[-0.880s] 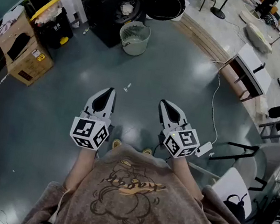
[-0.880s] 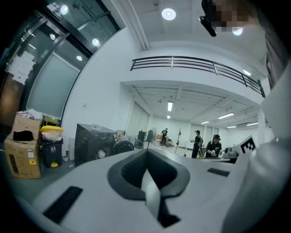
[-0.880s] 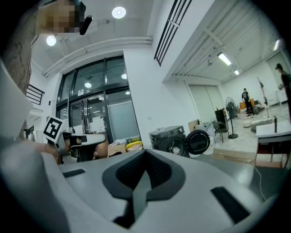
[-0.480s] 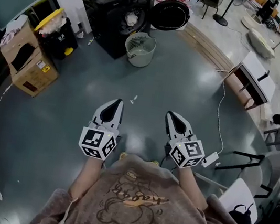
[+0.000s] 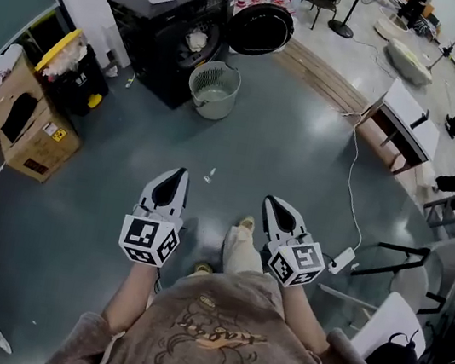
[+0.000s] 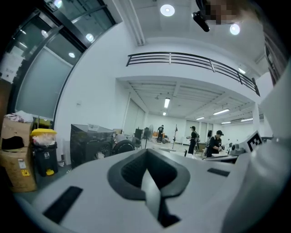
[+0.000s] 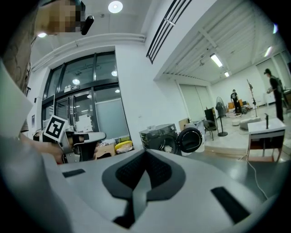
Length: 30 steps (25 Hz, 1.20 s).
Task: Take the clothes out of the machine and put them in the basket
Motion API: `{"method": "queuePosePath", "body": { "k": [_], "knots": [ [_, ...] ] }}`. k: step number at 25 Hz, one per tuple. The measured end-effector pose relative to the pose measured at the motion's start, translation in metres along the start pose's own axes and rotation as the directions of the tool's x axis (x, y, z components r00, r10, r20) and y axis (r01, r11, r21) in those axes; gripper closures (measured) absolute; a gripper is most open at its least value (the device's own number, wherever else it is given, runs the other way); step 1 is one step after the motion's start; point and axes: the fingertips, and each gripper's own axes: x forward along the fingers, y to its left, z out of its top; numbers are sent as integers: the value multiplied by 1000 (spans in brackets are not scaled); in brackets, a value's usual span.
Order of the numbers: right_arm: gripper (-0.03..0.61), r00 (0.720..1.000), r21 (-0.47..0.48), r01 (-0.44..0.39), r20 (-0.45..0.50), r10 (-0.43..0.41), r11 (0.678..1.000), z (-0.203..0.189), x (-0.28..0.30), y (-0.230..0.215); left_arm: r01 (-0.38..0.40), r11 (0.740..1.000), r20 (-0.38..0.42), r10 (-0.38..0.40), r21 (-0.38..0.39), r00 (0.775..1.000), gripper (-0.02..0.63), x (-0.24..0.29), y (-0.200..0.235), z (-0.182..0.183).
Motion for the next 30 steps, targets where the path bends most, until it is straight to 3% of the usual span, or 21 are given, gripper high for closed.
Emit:
{"method": "queuePosePath", "body": {
  "k": [9,16,23,30],
  "knots": [
    [581,1000,-17,4,15,-4,1000,28,84,-60,6,1000,11,-6,6,1000,607,100,33,14],
    [581,999,-21,-32,29,32,999,79,166,-138,-17,1000,26,16,21,1000,607,206,54,50],
    [581,996,-7,-80,39,80,997,118,239,-216,-67,997,41,66,35,997,607,309,75,73],
    [581,989,-27,-147,-14,147,989,131,297,-254,-127,991,47,126,36,991,607,371,108,82]
  ]
}}
